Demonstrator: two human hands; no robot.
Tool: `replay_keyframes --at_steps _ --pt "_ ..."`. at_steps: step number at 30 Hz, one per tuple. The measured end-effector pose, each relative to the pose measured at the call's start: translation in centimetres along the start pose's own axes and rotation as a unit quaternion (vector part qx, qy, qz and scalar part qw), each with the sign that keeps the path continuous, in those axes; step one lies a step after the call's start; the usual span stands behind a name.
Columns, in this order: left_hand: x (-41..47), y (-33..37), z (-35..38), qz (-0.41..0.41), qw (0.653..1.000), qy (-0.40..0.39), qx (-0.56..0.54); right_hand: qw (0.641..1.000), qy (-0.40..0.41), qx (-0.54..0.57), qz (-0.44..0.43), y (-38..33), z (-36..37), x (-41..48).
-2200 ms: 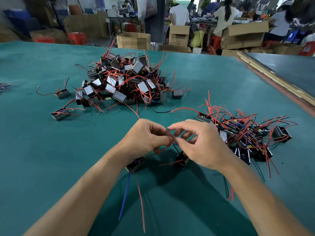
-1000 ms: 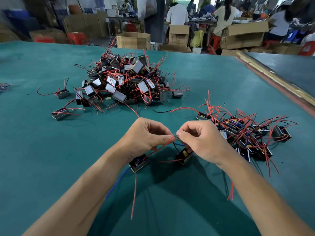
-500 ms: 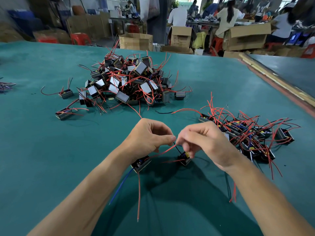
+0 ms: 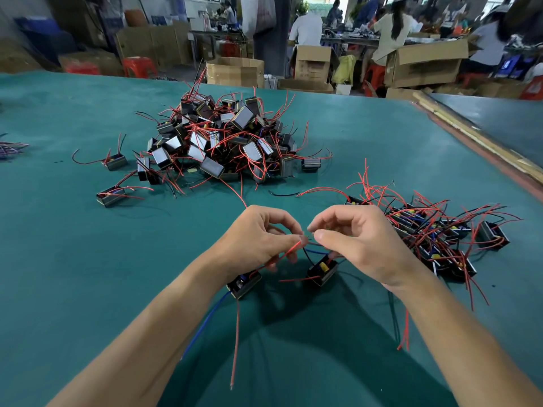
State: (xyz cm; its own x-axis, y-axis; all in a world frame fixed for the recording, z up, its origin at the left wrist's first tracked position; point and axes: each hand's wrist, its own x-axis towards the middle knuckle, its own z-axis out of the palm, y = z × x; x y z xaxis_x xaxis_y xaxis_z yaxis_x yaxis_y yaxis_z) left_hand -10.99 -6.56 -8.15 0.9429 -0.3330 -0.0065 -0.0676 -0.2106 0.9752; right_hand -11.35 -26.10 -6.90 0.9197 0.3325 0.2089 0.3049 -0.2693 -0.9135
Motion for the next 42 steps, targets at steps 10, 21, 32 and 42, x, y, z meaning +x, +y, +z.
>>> replay_keyframes --at_steps 10,21,32,42 --pt "-0.2 -0.2 0.5 -0.010 0.999 0.000 0.040 0.998 -0.049 -0.007 -0.038 -0.6 0.6 -0.4" --pt "-0.1 -0.4 0.6 -0.011 0.996 0.021 0.086 0.996 -0.064 -0.064 0.001 -0.2 -0.6 -0.4" --pt "-0.3 0.0 0.6 -0.024 0.995 0.040 0.092 0.982 -0.093 -0.159 0.036 -0.7 -1.1 -0.8" --pt "-0.1 -0.1 0.5 -0.035 0.994 0.051 0.094 0.980 -0.109 -0.155 0.060 -0.9 -1.1 -1.0"
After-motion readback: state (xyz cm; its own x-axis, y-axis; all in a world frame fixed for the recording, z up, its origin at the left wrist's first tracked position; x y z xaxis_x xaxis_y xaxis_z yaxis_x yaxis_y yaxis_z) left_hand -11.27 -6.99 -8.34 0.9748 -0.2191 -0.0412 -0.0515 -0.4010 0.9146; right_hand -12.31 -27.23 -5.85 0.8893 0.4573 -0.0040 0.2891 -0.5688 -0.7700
